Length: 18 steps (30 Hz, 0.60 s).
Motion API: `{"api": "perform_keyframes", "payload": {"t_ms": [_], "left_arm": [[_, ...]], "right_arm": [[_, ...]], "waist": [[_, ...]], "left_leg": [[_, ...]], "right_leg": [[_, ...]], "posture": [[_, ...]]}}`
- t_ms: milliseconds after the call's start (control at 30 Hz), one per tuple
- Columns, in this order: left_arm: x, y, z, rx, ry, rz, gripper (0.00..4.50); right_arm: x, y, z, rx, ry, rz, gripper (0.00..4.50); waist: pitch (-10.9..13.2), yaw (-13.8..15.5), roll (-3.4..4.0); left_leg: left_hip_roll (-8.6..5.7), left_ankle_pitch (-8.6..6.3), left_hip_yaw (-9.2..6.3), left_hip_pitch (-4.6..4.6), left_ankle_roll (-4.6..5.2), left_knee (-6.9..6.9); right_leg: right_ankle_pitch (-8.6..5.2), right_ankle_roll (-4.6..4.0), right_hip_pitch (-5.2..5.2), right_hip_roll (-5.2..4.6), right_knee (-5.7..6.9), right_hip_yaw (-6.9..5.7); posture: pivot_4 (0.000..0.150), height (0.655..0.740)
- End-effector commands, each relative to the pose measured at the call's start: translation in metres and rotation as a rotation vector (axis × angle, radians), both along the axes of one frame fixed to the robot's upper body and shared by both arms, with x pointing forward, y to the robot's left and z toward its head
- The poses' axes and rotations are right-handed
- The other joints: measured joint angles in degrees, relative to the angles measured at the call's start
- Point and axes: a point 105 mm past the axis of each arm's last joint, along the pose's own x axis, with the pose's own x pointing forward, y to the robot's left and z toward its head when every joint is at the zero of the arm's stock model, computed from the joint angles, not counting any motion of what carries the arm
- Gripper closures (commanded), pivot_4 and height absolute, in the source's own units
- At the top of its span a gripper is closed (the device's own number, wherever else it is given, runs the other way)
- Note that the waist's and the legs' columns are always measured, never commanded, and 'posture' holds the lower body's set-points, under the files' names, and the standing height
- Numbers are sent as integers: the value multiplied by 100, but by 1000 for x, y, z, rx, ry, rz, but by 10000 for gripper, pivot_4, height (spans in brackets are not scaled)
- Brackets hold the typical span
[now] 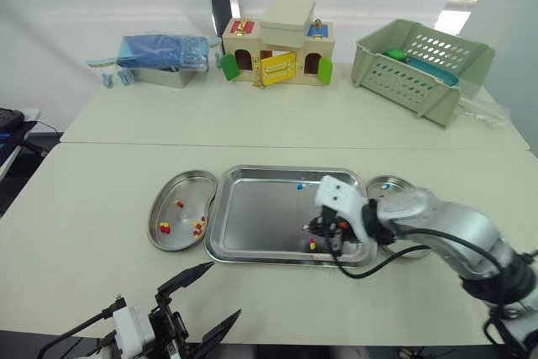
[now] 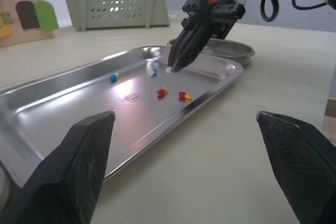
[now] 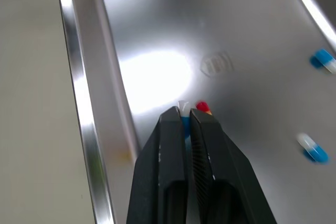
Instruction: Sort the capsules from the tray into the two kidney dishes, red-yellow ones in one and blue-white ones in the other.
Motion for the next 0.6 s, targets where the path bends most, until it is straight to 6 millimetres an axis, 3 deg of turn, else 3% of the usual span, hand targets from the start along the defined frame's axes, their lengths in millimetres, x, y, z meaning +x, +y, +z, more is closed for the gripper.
{"api": "perform_keyframes", "payload": {"t_ms": [33, 167, 300, 600], "left_arm": [[-4, -10, 8, -6, -44, -76, 0], [-5, -18, 9, -11, -59, -164, 0], [-4, -24, 9, -18, -82, -225, 0], [1, -25, 9, -26, -92, -238, 0]], "right_arm": [[-8, -25, 21, 53, -63, 45, 42867], [-5, -82, 20, 4, -90, -73, 42867], [-2, -121, 11, -78, -100, -172, 42867], [0, -142, -2, -147, -93, -231, 42867]], "waist": [[0, -9, -1], [2, -8, -3], [1, -95, -1], [2, -28, -2]], "left_leg": [[0, 0, 0, -1, 0, -2], [0, 0, 4, -2, 0, 0], [5, 0, 16, 13, 0, 1], [3, 0, 21, 23, 1, 0]], "right_leg": [[0, 0, 0, 0, 0, 0], [0, 0, 0, 0, 0, 2], [0, 0, 6, 3, 10, 14], [0, -1, 14, 2, 8, 19]], "posture": [[1500, 7400], [1500, 7400], [1500, 7400], [1500, 7400]]}}
